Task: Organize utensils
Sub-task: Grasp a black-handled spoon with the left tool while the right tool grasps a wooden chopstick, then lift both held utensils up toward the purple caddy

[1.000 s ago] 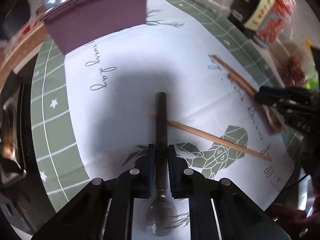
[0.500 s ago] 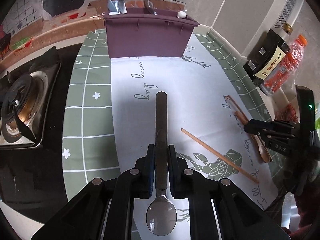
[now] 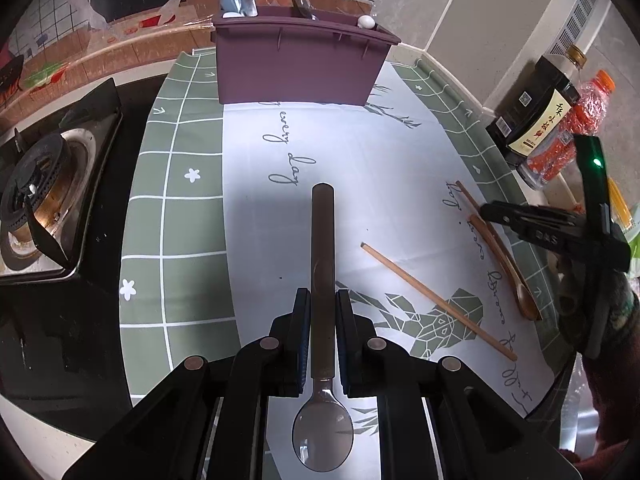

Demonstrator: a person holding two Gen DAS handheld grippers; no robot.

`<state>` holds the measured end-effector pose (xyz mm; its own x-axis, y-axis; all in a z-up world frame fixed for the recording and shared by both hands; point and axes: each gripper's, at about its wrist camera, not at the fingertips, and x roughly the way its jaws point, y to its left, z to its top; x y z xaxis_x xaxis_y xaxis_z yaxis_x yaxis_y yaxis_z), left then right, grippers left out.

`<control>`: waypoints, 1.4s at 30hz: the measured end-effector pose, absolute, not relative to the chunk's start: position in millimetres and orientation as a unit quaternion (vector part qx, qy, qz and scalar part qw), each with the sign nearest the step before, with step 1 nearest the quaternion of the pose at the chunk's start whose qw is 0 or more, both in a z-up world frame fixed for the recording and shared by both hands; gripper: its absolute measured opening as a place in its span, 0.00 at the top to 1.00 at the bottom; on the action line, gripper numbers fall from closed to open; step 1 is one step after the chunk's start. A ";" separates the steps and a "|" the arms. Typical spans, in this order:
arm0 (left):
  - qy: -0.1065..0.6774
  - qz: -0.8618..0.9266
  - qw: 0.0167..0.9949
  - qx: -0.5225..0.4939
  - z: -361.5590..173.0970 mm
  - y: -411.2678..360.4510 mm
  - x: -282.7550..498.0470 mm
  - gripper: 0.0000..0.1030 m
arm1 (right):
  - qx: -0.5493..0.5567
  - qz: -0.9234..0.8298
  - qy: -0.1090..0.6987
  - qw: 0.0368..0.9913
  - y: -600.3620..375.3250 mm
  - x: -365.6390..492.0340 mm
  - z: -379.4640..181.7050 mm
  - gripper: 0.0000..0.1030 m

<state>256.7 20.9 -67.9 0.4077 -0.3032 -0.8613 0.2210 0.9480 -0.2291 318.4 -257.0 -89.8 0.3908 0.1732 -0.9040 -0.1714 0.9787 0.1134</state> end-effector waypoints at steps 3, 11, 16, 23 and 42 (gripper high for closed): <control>0.520 -0.157 0.838 -0.041 -67.1 20.2 256.8 0.88 | -0.011 0.110 0.541 0.834 -248.2 329.7 -95.7 0.79; 0.508 -0.155 0.846 -0.050 -58.0 23.4 256.0 0.88 | 0.000 0.123 0.534 0.837 -241.1 325.6 -85.2 0.95; 0.498 -0.155 0.852 -0.049 -51.1 23.4 254.4 0.88 | 0.029 0.132 0.497 0.857 -240.1 305.5 -48.0 0.95; 0.481 -0.156 0.860 -0.062 -37.4 23.9 250.4 0.88 | 0.057 0.153 0.465 0.870 -232.6 290.5 -16.7 0.95; 0.319 -0.137 0.929 -0.126 49.6 38.8 258.8 0.88 | 0.103 0.179 0.365 0.908 -223.8 285.9 62.5 0.95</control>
